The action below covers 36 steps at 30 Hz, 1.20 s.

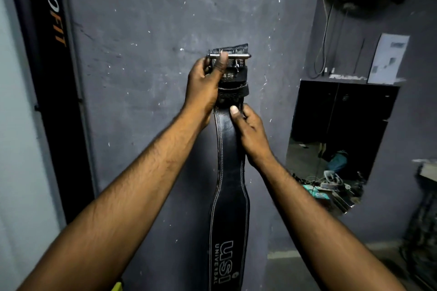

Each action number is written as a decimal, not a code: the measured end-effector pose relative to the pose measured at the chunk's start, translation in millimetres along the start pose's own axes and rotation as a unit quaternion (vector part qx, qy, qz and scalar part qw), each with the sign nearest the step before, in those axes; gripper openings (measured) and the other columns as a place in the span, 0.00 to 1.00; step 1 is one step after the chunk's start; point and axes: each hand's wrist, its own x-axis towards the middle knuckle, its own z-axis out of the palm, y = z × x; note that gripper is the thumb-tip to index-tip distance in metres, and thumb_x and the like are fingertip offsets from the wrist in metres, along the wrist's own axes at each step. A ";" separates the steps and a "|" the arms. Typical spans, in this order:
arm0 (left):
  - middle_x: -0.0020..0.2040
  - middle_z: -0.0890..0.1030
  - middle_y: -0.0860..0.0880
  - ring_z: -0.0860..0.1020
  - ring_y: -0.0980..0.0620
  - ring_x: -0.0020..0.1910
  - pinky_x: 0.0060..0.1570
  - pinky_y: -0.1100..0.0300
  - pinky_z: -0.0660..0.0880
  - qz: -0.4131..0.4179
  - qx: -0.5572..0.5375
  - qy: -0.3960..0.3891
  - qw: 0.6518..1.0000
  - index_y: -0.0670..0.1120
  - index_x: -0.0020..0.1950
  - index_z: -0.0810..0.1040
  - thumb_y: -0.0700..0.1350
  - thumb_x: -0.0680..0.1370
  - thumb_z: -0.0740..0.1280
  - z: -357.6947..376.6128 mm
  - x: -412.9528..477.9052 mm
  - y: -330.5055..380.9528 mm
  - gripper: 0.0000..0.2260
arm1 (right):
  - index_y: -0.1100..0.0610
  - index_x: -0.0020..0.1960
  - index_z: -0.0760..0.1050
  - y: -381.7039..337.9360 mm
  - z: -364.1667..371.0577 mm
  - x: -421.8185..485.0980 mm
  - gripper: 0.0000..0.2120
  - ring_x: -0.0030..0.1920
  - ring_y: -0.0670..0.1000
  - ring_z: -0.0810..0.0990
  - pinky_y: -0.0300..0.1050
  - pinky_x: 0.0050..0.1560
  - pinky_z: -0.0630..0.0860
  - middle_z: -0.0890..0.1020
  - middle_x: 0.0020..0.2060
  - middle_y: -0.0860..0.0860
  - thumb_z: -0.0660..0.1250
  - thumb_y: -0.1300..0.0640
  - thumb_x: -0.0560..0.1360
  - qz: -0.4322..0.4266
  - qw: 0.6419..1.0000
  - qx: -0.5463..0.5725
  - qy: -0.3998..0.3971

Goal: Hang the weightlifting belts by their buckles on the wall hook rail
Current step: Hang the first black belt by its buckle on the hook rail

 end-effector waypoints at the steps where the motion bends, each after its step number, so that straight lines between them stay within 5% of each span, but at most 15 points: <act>1: 0.54 0.83 0.44 0.83 0.47 0.52 0.57 0.49 0.80 0.003 0.012 0.008 1.000 0.47 0.57 0.77 0.55 0.74 0.72 1.0 1.5 -2.2 0.16 | 0.63 0.55 0.76 -0.9 -1.9 0.2 0.14 0.49 0.49 0.78 0.54 0.54 0.77 0.82 0.49 0.60 0.62 0.52 0.82 0.003 1.000 -0.006 0.001; 5: 0.53 0.83 0.42 0.84 0.43 0.50 0.54 0.41 0.81 0.012 0.022 0.067 0.997 0.57 0.53 0.75 0.62 0.71 0.71 0.0 7.1 -5.2 0.16 | 0.59 0.60 0.73 -8.8 -5.2 5.2 0.11 0.46 0.55 0.79 0.53 0.51 0.77 0.80 0.49 0.59 0.67 0.58 0.79 -0.001 0.999 -0.041 -0.006; 9: 0.39 0.81 0.49 0.80 0.48 0.38 0.45 0.42 0.80 -0.013 0.027 0.129 0.991 0.58 0.40 0.75 0.66 0.70 0.66 -6.9 20.9 -14.3 0.13 | 0.47 0.73 0.56 -16.7 -2.8 7.4 0.39 0.39 0.43 0.83 0.44 0.45 0.82 0.75 0.57 0.45 0.75 0.65 0.72 -0.002 0.995 -0.096 0.007; 13: 0.35 0.81 0.54 0.79 0.54 0.35 0.38 0.59 0.78 -0.040 0.023 0.167 0.985 0.51 0.38 0.74 0.61 0.77 0.67 -6.5 28.9 -27.6 0.15 | 0.42 0.79 0.40 -16.7 2.7 9.1 0.54 0.58 0.44 0.81 0.46 0.57 0.81 0.65 0.72 0.41 0.75 0.63 0.70 -0.099 0.972 -0.211 -0.029; 15: 0.35 0.81 0.53 0.79 0.53 0.35 0.38 0.59 0.78 -0.057 0.045 0.173 0.982 0.49 0.38 0.75 0.60 0.78 0.66 -5.1 32.6 -38.8 0.16 | 0.49 0.81 0.38 -14.6 5.2 13.7 0.52 0.68 0.44 0.73 0.37 0.63 0.76 0.61 0.75 0.45 0.71 0.66 0.72 -0.144 0.956 -0.254 -0.043; 17: 0.39 0.82 0.51 0.81 0.49 0.40 0.44 0.54 0.80 -0.073 0.071 0.172 0.980 0.49 0.39 0.75 0.61 0.78 0.63 -2.0 38.3 -49.3 0.17 | 0.54 0.81 0.41 -11.1 7.4 15.5 0.49 0.66 0.38 0.69 0.25 0.61 0.70 0.61 0.72 0.45 0.67 0.69 0.71 -0.173 0.942 -0.284 -0.036; 22: 0.54 0.82 0.45 0.81 0.42 0.53 0.55 0.48 0.78 -0.083 0.156 0.131 0.976 0.46 0.53 0.75 0.58 0.81 0.60 8.2 53.7 -66.4 0.16 | 0.61 0.76 0.54 17.3 -1.0 25.8 0.41 0.69 0.42 0.70 0.49 0.57 0.81 0.66 0.70 0.49 0.72 0.69 0.69 -0.191 0.952 -0.237 0.036; 27: 0.56 0.80 0.44 0.81 0.43 0.53 0.57 0.43 0.79 -0.081 0.175 0.001 0.981 0.49 0.56 0.70 0.51 0.78 0.55 13.9 82.6 -93.8 0.11 | 0.59 0.76 0.54 39.5 -24.8 59.6 0.43 0.58 0.35 0.77 0.44 0.53 0.82 0.70 0.67 0.45 0.76 0.66 0.69 -0.166 0.961 -0.217 0.035; 30: 0.47 0.82 0.47 0.80 0.50 0.44 0.48 0.55 0.78 -0.059 0.077 -0.075 0.992 0.48 0.52 0.76 0.48 0.84 0.57 24.3 99.0 -99.0 0.10 | 0.54 0.80 0.47 47.2 -45.2 89.1 0.50 0.56 0.40 0.81 0.40 0.50 0.81 0.71 0.70 0.45 0.77 0.62 0.70 -0.165 0.961 -0.220 0.019; 33: 0.51 0.83 0.47 0.81 0.53 0.45 0.48 0.58 0.79 -0.018 0.010 -0.072 0.997 0.42 0.62 0.77 0.46 0.85 0.56 33.5 119.7 -103.1 0.14 | 0.56 0.81 0.44 52.0 -60.0 121.3 0.52 0.59 0.31 0.76 0.39 0.53 0.80 0.64 0.75 0.43 0.76 0.63 0.71 -0.195 0.951 -0.240 0.005; 36: 0.58 0.81 0.47 0.81 0.54 0.49 0.53 0.60 0.80 0.052 0.048 -0.017 0.997 0.44 0.74 0.70 0.44 0.85 0.57 50.3 151.6 -109.6 0.17 | 0.54 0.81 0.42 53.6 -72.7 162.4 0.52 0.57 0.41 0.81 0.38 0.51 0.80 0.64 0.75 0.44 0.73 0.66 0.71 -0.213 0.948 -0.237 -0.008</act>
